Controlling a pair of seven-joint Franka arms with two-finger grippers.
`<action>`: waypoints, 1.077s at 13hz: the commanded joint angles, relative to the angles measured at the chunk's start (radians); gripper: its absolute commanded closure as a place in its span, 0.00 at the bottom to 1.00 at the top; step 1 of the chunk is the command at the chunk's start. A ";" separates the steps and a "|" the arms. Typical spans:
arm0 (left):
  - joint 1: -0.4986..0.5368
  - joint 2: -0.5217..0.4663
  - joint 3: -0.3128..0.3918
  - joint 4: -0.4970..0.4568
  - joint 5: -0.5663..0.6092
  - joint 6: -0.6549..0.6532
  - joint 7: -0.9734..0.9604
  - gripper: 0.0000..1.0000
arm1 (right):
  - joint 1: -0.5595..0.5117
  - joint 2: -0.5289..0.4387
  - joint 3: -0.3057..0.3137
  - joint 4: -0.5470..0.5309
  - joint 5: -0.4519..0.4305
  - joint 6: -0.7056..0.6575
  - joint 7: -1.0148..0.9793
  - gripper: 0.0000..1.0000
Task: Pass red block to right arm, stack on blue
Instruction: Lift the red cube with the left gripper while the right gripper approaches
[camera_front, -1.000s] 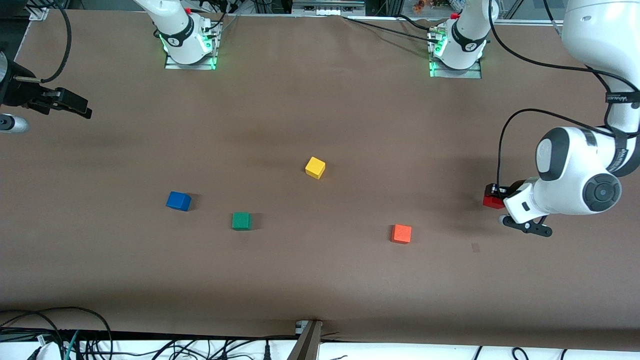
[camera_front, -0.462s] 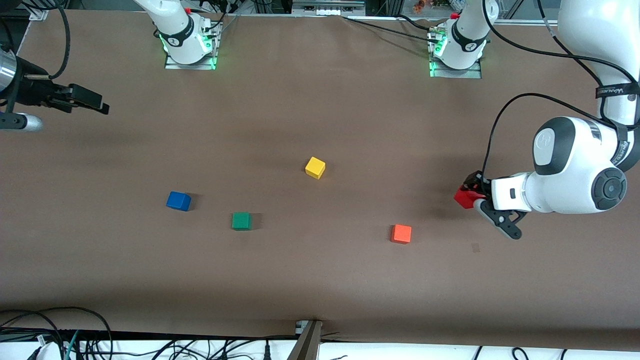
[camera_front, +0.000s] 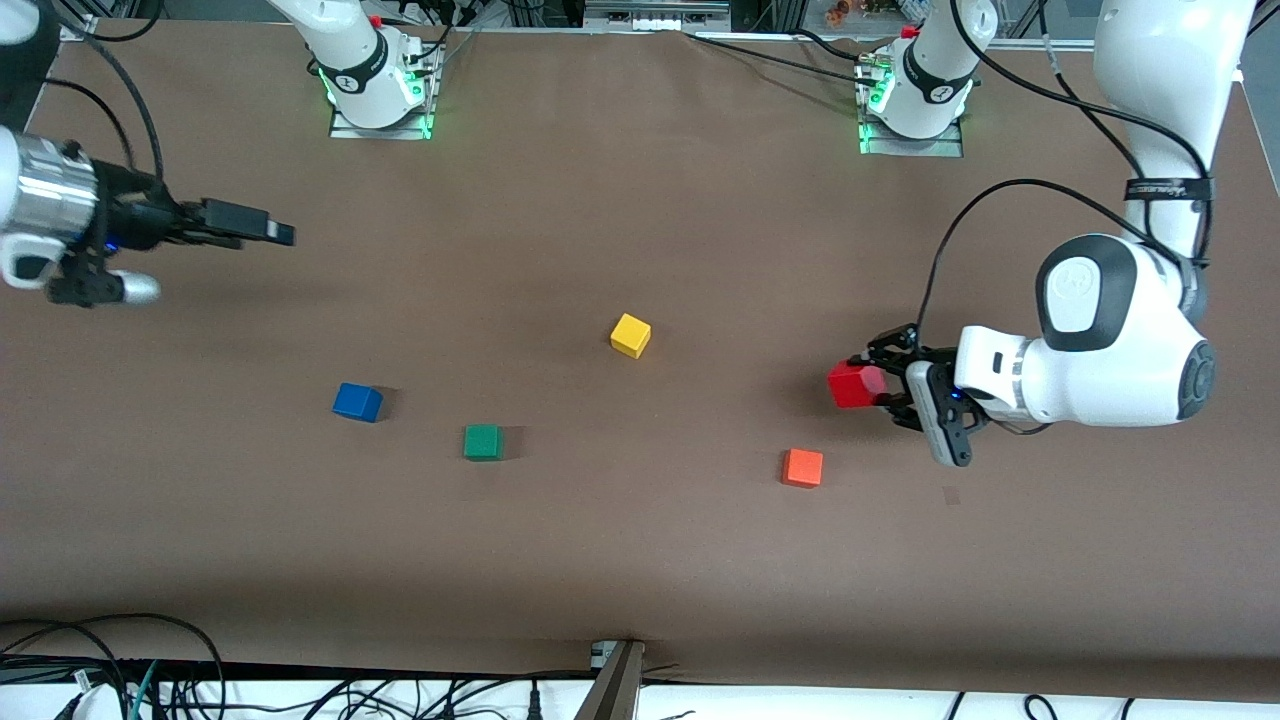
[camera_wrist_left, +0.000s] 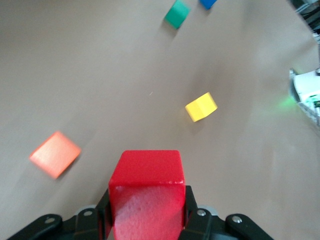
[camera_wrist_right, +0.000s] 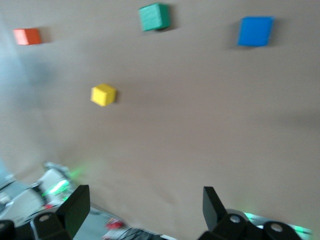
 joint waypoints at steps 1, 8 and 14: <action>-0.055 -0.006 0.007 -0.022 -0.165 0.055 0.167 1.00 | -0.009 0.106 0.005 0.010 0.191 0.014 -0.012 0.00; -0.215 0.042 -0.002 -0.046 -0.643 0.143 0.508 1.00 | 0.149 0.174 0.009 -0.107 0.684 0.303 -0.013 0.00; -0.379 0.039 -0.002 -0.046 -1.009 0.152 0.546 1.00 | 0.222 0.146 0.071 -0.254 1.083 0.560 -0.231 0.00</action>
